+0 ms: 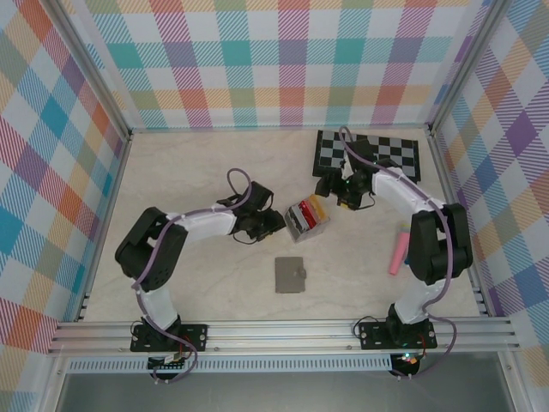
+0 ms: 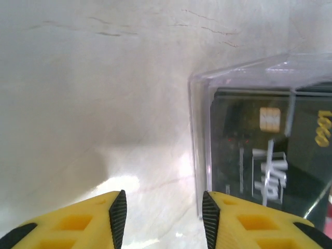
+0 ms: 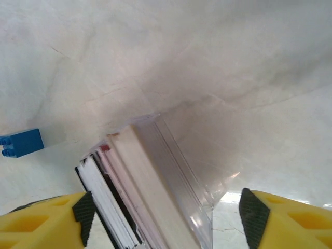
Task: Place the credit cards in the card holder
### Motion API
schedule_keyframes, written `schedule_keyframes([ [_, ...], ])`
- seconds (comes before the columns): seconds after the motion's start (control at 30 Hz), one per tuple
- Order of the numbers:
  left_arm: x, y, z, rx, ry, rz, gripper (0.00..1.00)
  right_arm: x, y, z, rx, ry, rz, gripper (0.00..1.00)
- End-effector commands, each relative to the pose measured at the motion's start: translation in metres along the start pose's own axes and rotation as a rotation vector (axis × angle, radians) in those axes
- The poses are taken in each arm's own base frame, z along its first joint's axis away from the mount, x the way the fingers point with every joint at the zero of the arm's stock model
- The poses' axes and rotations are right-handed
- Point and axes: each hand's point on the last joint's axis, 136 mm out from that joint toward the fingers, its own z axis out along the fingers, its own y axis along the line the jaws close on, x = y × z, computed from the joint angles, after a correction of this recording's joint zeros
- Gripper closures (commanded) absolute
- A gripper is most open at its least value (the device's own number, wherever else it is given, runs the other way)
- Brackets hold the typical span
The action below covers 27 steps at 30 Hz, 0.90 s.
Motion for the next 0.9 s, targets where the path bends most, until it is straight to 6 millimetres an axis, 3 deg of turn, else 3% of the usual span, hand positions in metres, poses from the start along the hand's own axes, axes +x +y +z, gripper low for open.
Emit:
schedule_keyframes([
  [0.0,-0.012,0.008,-0.035,-0.014,-0.119,0.017,0.53,0.008,0.021,-0.022,0.04,-0.015,-0.165,0.32],
  [0.2,-0.018,0.024,-0.063,-0.019,-0.233,-0.016,0.44,0.037,0.054,-0.013,0.198,-0.01,-0.41,0.41],
  [0.43,-0.023,0.039,-0.082,-0.018,-0.329,-0.065,0.33,0.054,0.068,0.014,0.354,-0.003,-0.556,0.48],
  [0.6,-0.023,0.052,-0.094,-0.036,-0.378,-0.089,0.26,0.058,0.068,0.033,0.46,0.008,-0.621,0.49],
  [0.87,-0.022,0.065,-0.104,-0.049,-0.416,-0.119,0.23,0.061,0.07,0.052,0.53,0.023,-0.673,0.49],
])
